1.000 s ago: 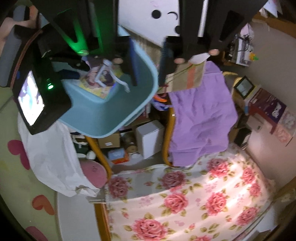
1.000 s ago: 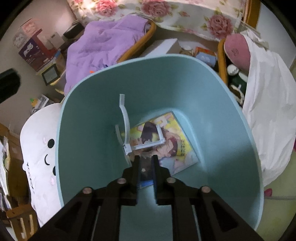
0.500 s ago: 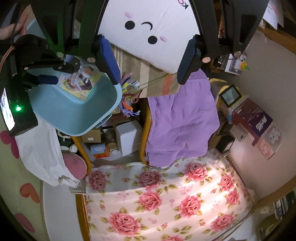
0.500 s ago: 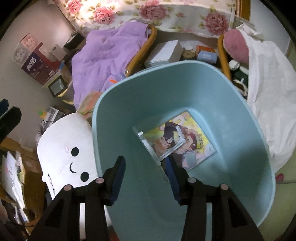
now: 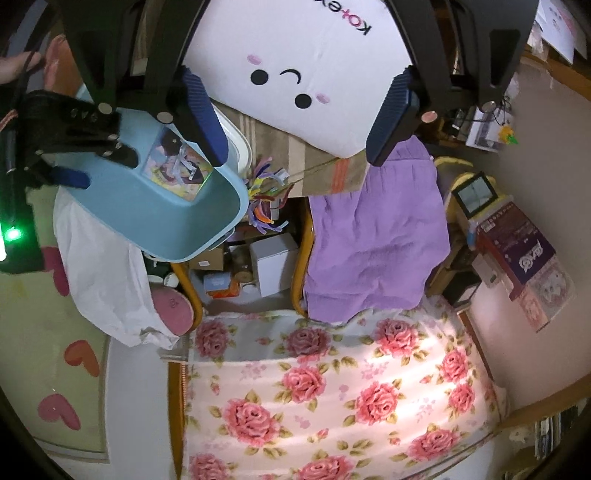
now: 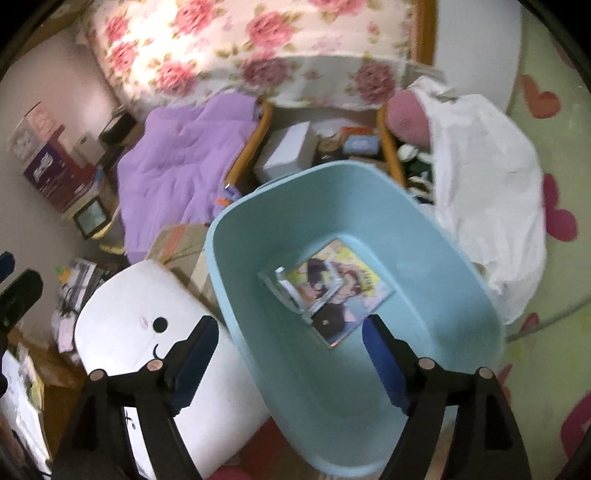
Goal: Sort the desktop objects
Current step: 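Withdraw both open tools from the basin, then grasp the pink foot of the white plush pillow with the right tool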
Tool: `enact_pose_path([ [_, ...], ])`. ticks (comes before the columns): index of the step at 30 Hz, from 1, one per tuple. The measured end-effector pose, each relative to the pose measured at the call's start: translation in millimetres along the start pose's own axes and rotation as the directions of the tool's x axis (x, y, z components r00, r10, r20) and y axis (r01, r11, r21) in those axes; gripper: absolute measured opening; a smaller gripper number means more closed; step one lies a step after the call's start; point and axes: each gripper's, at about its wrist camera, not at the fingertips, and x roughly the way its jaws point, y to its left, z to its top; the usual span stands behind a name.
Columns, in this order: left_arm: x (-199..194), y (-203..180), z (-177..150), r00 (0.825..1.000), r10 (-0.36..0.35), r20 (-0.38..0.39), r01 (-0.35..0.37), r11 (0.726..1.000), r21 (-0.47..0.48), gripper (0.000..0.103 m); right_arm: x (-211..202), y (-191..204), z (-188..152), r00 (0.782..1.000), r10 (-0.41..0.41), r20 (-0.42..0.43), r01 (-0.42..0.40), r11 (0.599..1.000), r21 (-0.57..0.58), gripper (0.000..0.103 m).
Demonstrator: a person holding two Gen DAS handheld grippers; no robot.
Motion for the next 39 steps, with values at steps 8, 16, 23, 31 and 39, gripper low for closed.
enact_pose_path([
  [8,-26,6,-13,0.999,-0.013,0.032,0.012,0.999,0.044,0.081,-52,-2,-18,0.994,-0.066,0.082,0.060,0.995,0.073,0.085],
  [16,-40,32,-33,0.999,0.011,0.039,-0.013,0.999,0.051,0.081,-86,25,-42,0.993,-0.020,0.119,0.014,0.999,0.052,0.085],
  [23,-50,58,-60,0.998,0.052,0.040,-0.054,0.997,0.055,0.081,-97,49,-65,0.992,0.046,0.121,-0.050,0.998,0.029,0.085],
  [31,-56,89,-94,0.994,0.102,0.034,-0.104,0.993,0.059,0.081,-101,74,-98,0.986,0.123,0.117,-0.122,0.992,-0.011,0.085],
  [39,-45,119,-129,0.994,0.104,-0.020,-0.103,0.994,0.047,0.081,-88,85,-133,0.985,0.166,0.047,-0.166,0.986,-0.001,0.085],
])
